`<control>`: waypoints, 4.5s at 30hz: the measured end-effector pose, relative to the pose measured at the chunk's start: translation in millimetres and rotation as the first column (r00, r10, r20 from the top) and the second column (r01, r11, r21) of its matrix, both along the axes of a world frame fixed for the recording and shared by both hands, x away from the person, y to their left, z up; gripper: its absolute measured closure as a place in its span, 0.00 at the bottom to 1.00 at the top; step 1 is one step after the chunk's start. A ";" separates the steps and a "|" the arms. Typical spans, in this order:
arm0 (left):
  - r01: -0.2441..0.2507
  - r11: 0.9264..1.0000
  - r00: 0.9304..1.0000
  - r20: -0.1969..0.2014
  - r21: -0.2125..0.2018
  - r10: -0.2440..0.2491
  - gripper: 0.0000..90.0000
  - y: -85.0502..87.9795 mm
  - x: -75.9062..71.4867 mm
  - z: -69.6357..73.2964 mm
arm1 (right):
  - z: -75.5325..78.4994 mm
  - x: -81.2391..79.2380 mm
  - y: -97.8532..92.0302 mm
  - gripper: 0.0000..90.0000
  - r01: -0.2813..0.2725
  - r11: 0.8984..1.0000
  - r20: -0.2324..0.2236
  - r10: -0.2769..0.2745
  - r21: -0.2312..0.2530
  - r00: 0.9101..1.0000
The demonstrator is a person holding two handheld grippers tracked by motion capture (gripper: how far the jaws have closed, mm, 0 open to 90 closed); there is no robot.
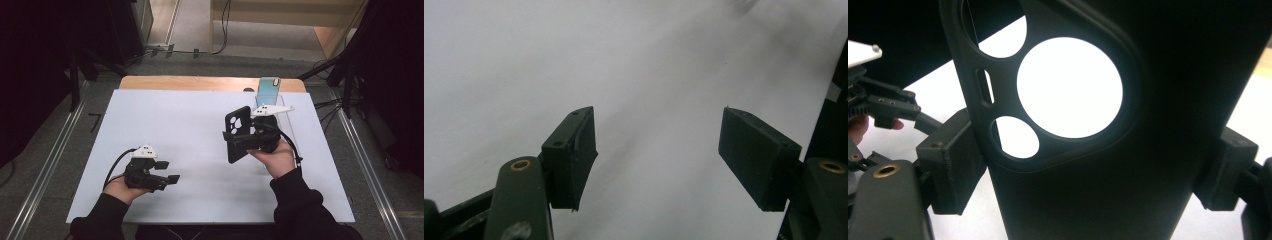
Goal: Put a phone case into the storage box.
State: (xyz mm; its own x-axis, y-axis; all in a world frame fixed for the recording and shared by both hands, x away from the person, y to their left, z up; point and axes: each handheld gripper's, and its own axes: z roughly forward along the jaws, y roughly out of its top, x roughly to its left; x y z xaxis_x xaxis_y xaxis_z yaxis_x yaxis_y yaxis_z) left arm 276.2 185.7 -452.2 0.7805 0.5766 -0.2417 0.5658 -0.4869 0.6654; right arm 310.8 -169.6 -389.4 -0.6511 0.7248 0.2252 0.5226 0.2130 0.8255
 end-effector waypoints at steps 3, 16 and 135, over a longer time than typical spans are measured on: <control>-0.007 1.000 1.000 0.000 -0.010 0.007 0.35 1.2 -0.8 -0.2 | 5.3 3.0 -7.0 0.15 0.013 1.000 0.006 -0.013 -0.002 1.000; -0.087 0.996 0.995 -0.057 -0.024 0.086 0.35 9.4 -5.1 0.9 | 26.1 16.4 -43.4 0.15 0.100 0.995 0.026 -0.101 0.029 0.995; -0.122 0.992 0.990 -0.082 -0.043 0.119 0.35 18.5 11.4 -5.8 | -9.2 108.5 -45.6 0.00 0.203 0.970 -0.139 -0.221 -0.132 0.965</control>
State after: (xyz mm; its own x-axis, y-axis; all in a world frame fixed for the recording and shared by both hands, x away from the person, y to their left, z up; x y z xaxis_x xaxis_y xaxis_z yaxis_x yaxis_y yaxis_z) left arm 287.7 204.2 -457.9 0.6834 0.6518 -0.3289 0.6700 -0.3809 0.6372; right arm 419.3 -215.2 -398.6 -0.4442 0.8695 0.2162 0.6832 0.1725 0.7096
